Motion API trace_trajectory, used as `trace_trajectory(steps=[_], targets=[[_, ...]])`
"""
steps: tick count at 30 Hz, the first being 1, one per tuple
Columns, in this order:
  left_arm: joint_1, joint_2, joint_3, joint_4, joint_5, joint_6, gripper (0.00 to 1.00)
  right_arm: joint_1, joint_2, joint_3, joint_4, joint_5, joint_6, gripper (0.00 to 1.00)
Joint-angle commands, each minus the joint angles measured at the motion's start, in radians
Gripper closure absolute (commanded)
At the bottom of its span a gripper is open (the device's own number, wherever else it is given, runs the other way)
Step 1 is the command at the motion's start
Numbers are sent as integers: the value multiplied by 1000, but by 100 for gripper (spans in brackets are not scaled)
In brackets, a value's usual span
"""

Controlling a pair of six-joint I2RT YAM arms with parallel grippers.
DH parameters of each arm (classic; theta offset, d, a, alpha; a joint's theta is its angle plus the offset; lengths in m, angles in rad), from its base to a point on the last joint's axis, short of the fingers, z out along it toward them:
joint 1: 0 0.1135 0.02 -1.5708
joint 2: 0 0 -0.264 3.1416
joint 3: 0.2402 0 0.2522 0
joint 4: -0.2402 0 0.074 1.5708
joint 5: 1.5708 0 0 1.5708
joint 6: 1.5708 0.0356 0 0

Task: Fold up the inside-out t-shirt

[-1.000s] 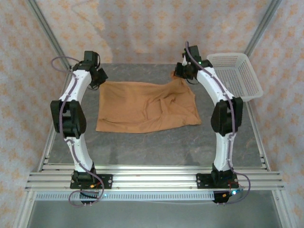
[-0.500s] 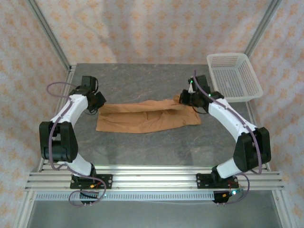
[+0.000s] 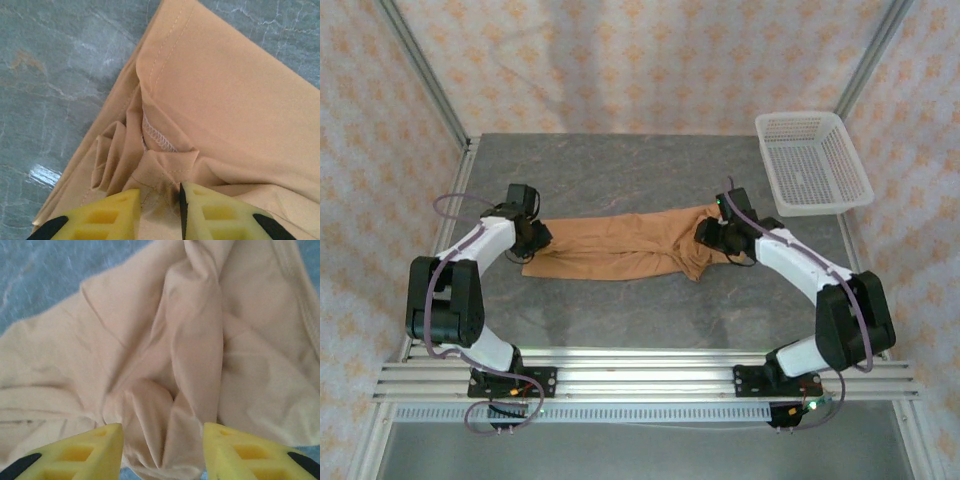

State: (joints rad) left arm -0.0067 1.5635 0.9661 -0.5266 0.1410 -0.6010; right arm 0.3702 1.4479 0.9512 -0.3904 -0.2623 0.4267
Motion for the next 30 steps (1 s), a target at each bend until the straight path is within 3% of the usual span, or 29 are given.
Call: trace_trajectory(steps=[1,8,14,22,25,30], targets=[[-4,-9,42,-29,-35,22,70,-1,80,119,-134,94,-34,49],[12,10,54,-56,-35,35,59,68,155,206,-266,17,15,47],[26,29,73,-65,-36,47,57,187,246,307,-380,142,-43,48],[28,62,80,-53,-26,47,53,220,306,379,-425,263,-84,46],[28,82,80,-38,-16,43,57,221,343,410,-441,271,-107,45],[28,102,88,-35,-22,46,80,220,387,423,-415,236,-128,45]])
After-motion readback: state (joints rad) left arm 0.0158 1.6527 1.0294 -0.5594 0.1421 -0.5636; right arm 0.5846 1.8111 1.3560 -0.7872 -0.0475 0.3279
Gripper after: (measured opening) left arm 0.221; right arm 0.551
